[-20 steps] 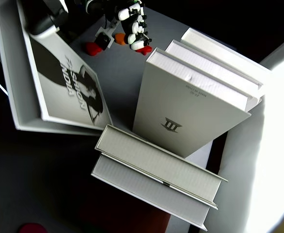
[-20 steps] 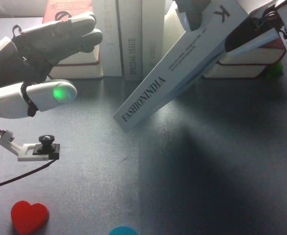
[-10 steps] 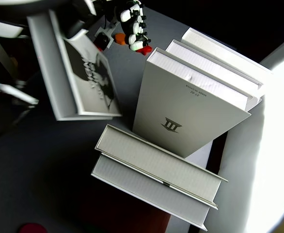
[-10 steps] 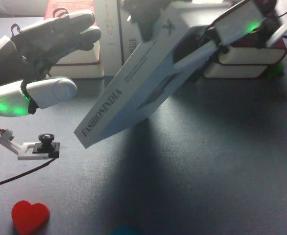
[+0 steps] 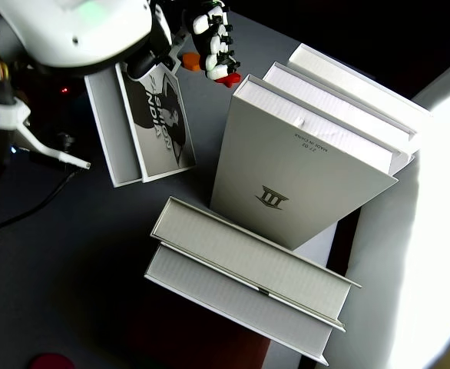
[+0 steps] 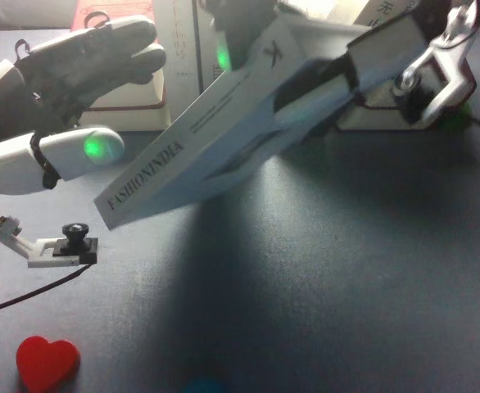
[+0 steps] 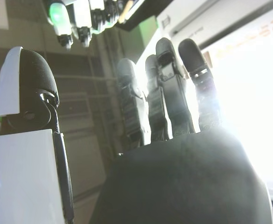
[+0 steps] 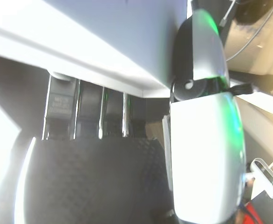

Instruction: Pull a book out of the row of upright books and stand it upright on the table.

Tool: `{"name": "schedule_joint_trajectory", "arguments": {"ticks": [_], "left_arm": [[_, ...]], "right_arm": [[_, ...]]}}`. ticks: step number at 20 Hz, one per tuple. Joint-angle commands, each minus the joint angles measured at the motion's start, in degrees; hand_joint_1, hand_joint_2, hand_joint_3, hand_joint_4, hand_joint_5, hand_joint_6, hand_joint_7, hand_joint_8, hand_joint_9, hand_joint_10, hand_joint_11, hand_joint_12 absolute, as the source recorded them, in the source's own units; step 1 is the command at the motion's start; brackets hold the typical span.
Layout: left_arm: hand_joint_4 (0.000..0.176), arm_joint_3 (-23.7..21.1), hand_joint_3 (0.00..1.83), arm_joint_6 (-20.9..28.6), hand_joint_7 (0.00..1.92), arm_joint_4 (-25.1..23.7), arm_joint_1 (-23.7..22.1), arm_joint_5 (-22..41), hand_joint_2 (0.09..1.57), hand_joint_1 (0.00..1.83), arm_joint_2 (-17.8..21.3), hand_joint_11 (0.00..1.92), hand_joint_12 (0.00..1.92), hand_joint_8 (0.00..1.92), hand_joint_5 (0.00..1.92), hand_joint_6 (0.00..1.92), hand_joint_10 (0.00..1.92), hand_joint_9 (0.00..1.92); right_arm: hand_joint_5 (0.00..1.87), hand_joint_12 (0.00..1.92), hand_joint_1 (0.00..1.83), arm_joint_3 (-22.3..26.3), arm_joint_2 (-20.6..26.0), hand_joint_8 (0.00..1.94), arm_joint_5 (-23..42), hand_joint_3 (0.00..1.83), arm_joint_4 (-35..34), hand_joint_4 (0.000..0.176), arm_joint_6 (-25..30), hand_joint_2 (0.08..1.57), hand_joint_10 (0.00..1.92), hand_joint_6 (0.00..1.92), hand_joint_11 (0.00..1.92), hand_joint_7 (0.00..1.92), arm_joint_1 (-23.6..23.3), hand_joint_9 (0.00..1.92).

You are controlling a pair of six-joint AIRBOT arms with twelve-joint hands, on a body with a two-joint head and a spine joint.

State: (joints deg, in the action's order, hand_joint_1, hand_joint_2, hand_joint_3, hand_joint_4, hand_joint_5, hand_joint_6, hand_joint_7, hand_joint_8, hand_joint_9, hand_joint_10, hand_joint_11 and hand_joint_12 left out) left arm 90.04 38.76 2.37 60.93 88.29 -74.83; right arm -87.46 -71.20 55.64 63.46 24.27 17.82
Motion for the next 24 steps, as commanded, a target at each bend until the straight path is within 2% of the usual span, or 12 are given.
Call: {"name": "schedule_joint_trajectory", "arguments": {"ticks": [1, 7, 8, 9, 10, 11, 13, 15, 20, 21, 22, 24], "left_arm": [[0.051, 0.0, 0.0, 0.6, 0.39, 1.9, 0.0, 6.2, 0.92, 1.06, 0.5, 0.01, 1.26, 0.0, 0.58, 0.0, 0.0, 0.53], [0.058, -1.4, 0.01, 0.6, 0.37, 5.0, 2.5, 8.7, 0.97, 0.99, 1.7, 0.0, 1.26, 0.0, 0.53, 0.0, 0.0, 0.49], [0.079, -1.4, 0.02, 0.6, 0.37, 5.2, 2.7, 8.8, 0.99, 0.94, 1.7, 0.0, 1.25, 0.0, 0.52, 0.0, 0.0, 0.48], [0.061, -1.4, 0.01, 0.6, 0.34, 5.3, 2.8, 8.8, 1.02, 0.91, 1.7, 0.0, 1.21, 0.0, 0.49, 0.0, 0.0, 0.45], [0.056, -1.4, 0.01, 0.6, 0.35, 5.5, 3.0, 8.8, 1.02, 0.9, 1.7, 0.0, 1.23, 0.0, 0.49, 0.0, 0.0, 0.46], [0.061, -1.5, 0.01, 0.6, 0.36, 5.7, 3.3, 8.9, 1.04, 0.89, 1.7, 0.0, 1.24, 0.0, 0.47, 0.0, 0.0, 0.45], [0.074, -1.7, 0.0, 0.6, 0.37, 6.1, 3.8, 9.1, 1.03, 0.91, 1.7, 0.0, 1.22, 0.01, 0.49, 0.01, 0.0, 0.45], [0.061, -1.9, 0.0, 0.6, 0.38, 6.2, 3.9, 9.2, 1.03, 0.91, 1.8, 0.0, 1.22, 0.01, 0.49, 0.01, 0.01, 0.46], [0.066, -2.4, 0.0, 0.6, 0.35, 6.2, 3.9, 9.5, 1.04, 0.91, 2.1, 0.0, 1.15, 0.0, 0.47, 0.0, 0.0, 0.42], [0.064, -2.4, 0.0, 0.6, 0.36, 6.2, 3.9, 9.5, 1.03, 0.92, 2.1, 0.0, 1.12, 0.0, 0.47, 0.0, 0.0, 0.42], [0.047, -2.4, 0.0, 0.6, 0.37, 6.2, 3.9, 9.4, 1.02, 0.92, 2.1, 0.0, 1.14, 0.0, 0.46, 0.0, 0.0, 0.43], [0.04, -2.6, 0.0, 0.6, 0.37, 6.2, 3.9, 9.4, 1.01, 0.94, 2.1, 0.0, 1.1, 0.0, 0.46, 0.0, 0.0, 0.41]], "right_arm": [[0.67, 1.68, 1.13, -0.6, -0.8, 1.48, -0.3, 0.0, -1.1, 0.0, -1.2, 1.3, 1.16, 1.5, 0.32, 0.64, 1.0, 0.54], [0.57, 1.6, 1.07, -1.6, -2.9, 1.52, -0.9, 0.01, -3.9, 0.0, -3.0, 1.36, 1.08, 1.7, 0.3, 0.57, 3.1, 0.55], [0.74, 1.56, 1.28, -1.6, -3.1, 1.31, -0.9, 0.0, -4.0, 0.0, -3.2, 1.25, 1.41, 1.39, 0.42, 0.69, 3.3, 0.68], [0.74, 1.52, 1.34, -1.6, -3.2, 1.28, -0.9, 0.0, -4.0, 0.0, -3.3, 1.22, 1.49, 1.32, 0.55, 0.71, 3.4, 0.76], [0.57, 1.37, 1.25, -1.3, -3.1, 0.42, -0.7, 0.0, -3.9, 0.0, -3.5, 1.12, 0.81, 0.52, 0.39, 0.55, 3.6, 0.55], [0.07, 1.12, 0.88, -0.2, -2.6, 0.02, -0.3, 0.0, -3.9, 0.15, -4.9, 0.85, 0.09, 0.05, 0.01, 0.06, 3.6, 0.05], [0.0, 0.72, 0.74, 1.9, -1.3, 0.0, -0.9, 0.0, -3.9, 0.175, -8.0, 0.76, 0.0, 0.0, 0.0, 0.0, 3.6, 0.0], [0.0, 0.15, 0.66, 2.7, -0.7, 0.0, -0.9, 0.0, -4.0, 0.176, -8.0, 0.78, 0.0, 0.0, 0.0, 0.0, 3.6, 0.0], [0.0, 0.92, 0.68, 3.8, 0.2, 0.0, 0.4, 0.0, -4.5, 0.176, -8.0, 0.75, 0.0, 0.0, 0.0, 0.0, 3.6, 0.0], [0.0, 1.05, 0.67, 4.3, 0.8, 0.0, 0.4, 0.0, -4.5, 0.158, -8.0, 0.76, 0.0, 0.0, 0.0, 0.0, 3.6, 0.0], [0.0, 1.16, 0.62, 4.9, 1.5, 0.0, 0.7, 0.0, -4.6, 0.084, -8.0, 0.8, 0.0, 0.0, 0.0, 0.0, 3.6, 0.0], [0.0, 0.94, 0.43, 5.5, 2.1, 0.0, 0.9, 0.0, -4.9, 0.059, -8.0, 0.79, 0.0, 0.0, 0.0, 0.0, 3.6, 0.0]]}}
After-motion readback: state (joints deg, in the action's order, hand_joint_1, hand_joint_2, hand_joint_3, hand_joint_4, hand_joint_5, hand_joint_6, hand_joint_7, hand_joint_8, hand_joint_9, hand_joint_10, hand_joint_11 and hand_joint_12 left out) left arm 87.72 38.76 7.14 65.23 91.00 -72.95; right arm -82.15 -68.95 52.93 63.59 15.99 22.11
